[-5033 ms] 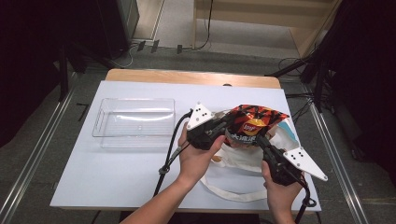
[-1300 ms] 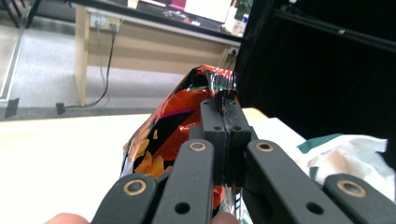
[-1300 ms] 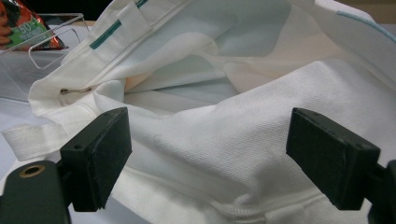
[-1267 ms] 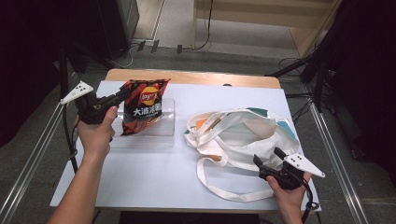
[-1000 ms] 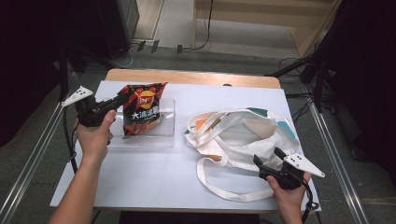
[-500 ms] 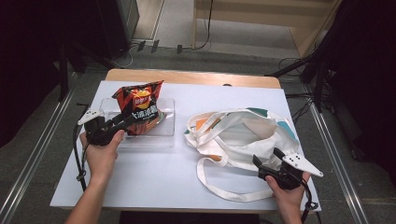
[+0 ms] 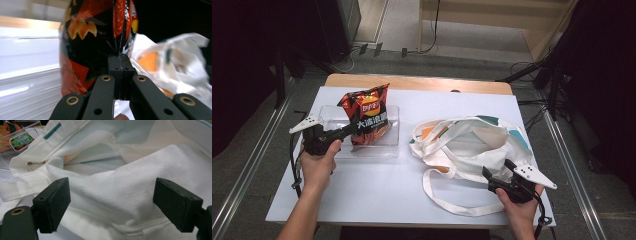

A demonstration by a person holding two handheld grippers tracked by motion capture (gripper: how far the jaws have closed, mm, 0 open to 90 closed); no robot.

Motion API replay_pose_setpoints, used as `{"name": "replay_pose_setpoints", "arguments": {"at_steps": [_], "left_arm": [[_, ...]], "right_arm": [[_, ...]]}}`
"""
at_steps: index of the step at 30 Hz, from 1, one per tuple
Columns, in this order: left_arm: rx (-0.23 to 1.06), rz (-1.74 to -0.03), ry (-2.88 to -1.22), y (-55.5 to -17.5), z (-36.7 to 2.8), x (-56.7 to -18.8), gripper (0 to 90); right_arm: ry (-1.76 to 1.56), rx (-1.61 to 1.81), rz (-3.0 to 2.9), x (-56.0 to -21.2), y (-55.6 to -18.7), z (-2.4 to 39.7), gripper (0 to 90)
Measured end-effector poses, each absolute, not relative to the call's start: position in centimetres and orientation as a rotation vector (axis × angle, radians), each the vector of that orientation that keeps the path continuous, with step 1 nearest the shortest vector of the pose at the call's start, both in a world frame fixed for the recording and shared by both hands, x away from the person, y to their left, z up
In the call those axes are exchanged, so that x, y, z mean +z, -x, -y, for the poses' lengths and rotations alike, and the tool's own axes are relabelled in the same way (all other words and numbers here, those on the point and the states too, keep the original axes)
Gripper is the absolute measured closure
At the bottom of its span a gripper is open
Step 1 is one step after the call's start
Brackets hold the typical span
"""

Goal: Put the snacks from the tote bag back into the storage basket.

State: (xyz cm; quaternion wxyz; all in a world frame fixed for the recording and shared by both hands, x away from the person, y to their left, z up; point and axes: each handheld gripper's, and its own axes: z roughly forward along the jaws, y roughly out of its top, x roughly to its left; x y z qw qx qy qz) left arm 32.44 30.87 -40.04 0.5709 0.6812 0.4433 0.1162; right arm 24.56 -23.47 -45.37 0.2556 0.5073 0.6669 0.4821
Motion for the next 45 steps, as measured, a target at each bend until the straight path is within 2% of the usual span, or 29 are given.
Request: {"name": "replay_pose_setpoints", "arguments": {"at_steps": [3,6,10,16,23,30,32,36,39,45], "left_arm": [[0.293,-1.006,-1.654,-32.3,-31.0,-39.8,90.0],[0.35,-1.144,-1.651,-33.1,-32.0,-39.3,90.0],[0.394,-1.235,-1.628,-33.8,-32.6,-38.9,90.0],[0.524,-1.37,-1.566,-34.7,-33.0,-37.9,79.6],[0.566,-1.396,-1.549,-35.1,-33.0,-38.1,87.3],[0.581,-1.391,-1.52,-34.5,-33.0,-38.3,88.3],[0.573,-1.392,-1.503,-34.3,-33.0,-38.3,84.4],[0.592,-1.381,-1.46,-33.2,-32.7,-38.2,62.9],[0.605,-1.369,-1.443,-32.4,-32.4,-38.0,57.1],[0.634,-1.298,-1.458,-30.5,-30.9,-37.9,70.5]], "right_arm": [[-1.383,1.309,-1.812,-45.4,-24.6,23.4,14.8],[-1.385,1.301,-1.817,-45.5,-24.7,23.3,14.8],[-1.385,1.294,-1.82,-45.5,-24.6,23.2,14.9],[-1.393,1.291,-1.819,-45.6,-24.7,23.1,15.0],[-1.393,1.291,-1.818,-45.7,-24.7,23.1,15.1],[-1.396,1.289,-1.817,-45.7,-24.7,23.2,15.1],[-1.395,1.292,-1.815,-45.7,-24.7,23.2,15.1],[-1.388,1.292,-1.815,-45.6,-24.7,23.3,15.1],[-1.389,1.293,-1.815,-45.6,-24.7,23.4,15.1],[-1.39,1.29,-1.813,-45.6,-24.7,23.3,15.1]]}}
